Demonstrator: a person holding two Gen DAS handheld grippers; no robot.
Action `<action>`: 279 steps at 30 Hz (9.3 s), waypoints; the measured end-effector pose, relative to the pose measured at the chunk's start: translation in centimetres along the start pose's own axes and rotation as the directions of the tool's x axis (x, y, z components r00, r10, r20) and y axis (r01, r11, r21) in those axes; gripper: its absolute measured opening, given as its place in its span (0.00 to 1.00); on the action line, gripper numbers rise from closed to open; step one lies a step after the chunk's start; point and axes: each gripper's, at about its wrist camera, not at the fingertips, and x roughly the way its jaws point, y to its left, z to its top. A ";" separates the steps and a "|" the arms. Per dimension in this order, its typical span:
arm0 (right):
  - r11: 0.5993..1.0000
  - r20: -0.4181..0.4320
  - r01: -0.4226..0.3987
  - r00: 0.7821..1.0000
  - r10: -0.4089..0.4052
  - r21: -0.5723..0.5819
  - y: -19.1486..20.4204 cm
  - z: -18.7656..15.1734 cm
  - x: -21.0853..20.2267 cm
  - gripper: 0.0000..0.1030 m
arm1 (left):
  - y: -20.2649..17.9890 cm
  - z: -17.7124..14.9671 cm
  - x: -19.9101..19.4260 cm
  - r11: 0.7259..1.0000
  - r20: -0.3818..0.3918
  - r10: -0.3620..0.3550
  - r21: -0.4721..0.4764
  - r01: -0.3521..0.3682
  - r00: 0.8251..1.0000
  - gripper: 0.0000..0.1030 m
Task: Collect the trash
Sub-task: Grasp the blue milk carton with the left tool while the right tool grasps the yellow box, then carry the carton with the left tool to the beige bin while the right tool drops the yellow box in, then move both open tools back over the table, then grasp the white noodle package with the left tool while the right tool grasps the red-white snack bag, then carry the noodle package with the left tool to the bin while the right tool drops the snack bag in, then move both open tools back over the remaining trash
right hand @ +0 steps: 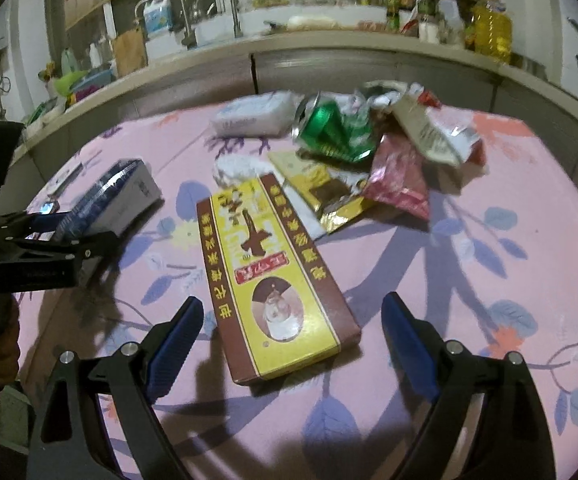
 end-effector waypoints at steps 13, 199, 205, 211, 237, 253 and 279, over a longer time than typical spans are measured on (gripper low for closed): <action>0.980 0.120 -0.134 0.986 0.118 0.144 -2.7 -0.7 -6.3 0.58 | -2.8 1.4 -6.9 0.976 0.146 -0.214 0.071 0.206 0.966 0.47; 0.816 0.201 0.072 0.953 -0.226 0.573 -28.6 -6.6 -13.3 0.20 | -33.0 6.8 -6.5 0.658 -0.143 -0.616 0.448 0.605 0.775 0.52; 0.725 0.166 0.135 0.930 -0.328 0.675 -35.6 -9.4 -15.7 0.20 | -42.8 9.3 -6.8 0.575 -0.180 -0.643 0.528 0.624 0.744 0.52; 0.645 0.099 0.154 0.936 -0.338 0.748 -40.7 -11.4 -14.8 0.48 | -51.6 9.5 -5.3 0.540 -0.229 -0.589 0.602 0.588 0.775 0.74; 0.649 0.285 -0.044 0.919 -0.272 0.759 -31.7 -10.3 -16.8 0.69 | -36.4 7.3 -7.3 0.717 -0.080 -0.554 0.460 0.523 0.829 0.79; 0.764 0.270 -0.094 0.957 -0.108 0.638 -19.5 -4.8 -14.2 0.69 | -20.3 5.0 -8.7 0.924 0.147 -0.289 0.303 0.235 0.946 0.79; 0.868 0.139 -0.119 0.989 0.058 0.482 -8.7 0.0 -8.0 0.69 | -6.6 3.8 -6.0 0.992 0.162 -0.118 0.068 0.108 0.980 0.79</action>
